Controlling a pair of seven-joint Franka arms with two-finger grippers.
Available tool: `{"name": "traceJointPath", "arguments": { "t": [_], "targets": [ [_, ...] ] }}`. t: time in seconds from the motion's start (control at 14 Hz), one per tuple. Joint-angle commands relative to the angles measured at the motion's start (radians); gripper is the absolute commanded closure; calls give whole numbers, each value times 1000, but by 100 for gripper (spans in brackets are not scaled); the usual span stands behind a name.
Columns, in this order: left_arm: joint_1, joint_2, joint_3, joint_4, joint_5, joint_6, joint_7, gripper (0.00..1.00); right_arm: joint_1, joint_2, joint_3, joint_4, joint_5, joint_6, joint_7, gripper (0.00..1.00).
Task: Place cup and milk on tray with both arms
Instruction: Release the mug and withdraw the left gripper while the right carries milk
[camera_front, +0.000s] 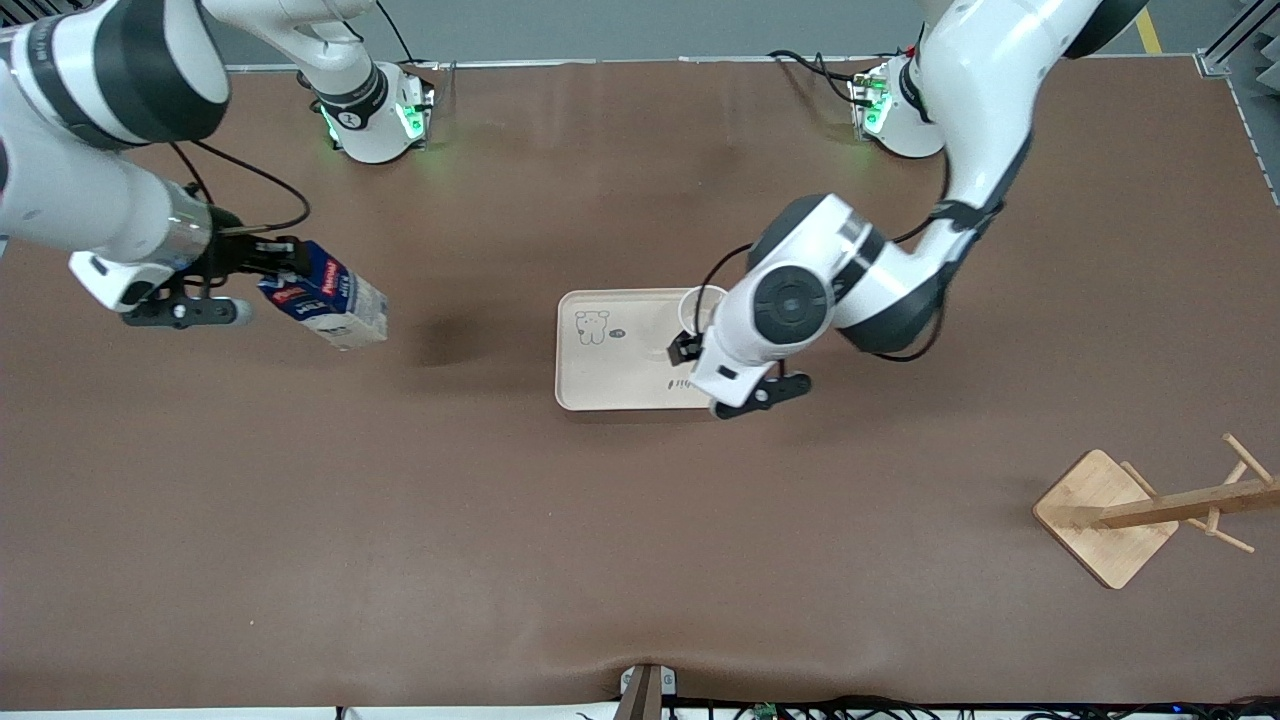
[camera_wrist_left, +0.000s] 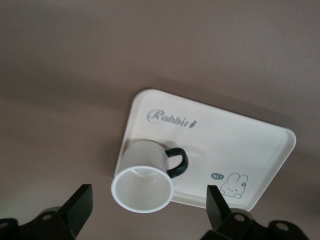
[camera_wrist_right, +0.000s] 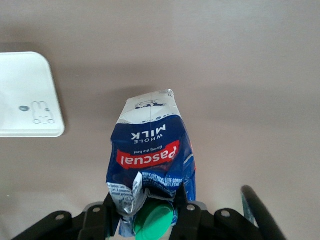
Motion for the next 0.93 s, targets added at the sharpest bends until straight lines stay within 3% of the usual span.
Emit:
{"name": "traceJointPath", "arguments": {
  "t": [0.0, 0.21, 0.5, 0.86],
  "targets": [
    [88, -94, -1, -23, 6, -45, 89, 0, 137, 81, -10, 90, 26, -7, 194, 100],
    [168, -142, 0, -24, 50, -59, 155, 0, 237, 185, -10, 181, 86, 5, 306, 100],
    [210, -172, -1, -24, 195, -60, 184, 0, 360, 273, -10, 176, 115, 183, 443, 100],
    [308, -235, -1, -24, 206, -80, 371, 0, 433, 348, -10, 179, 144, 272, 512, 100]
  ]
}}
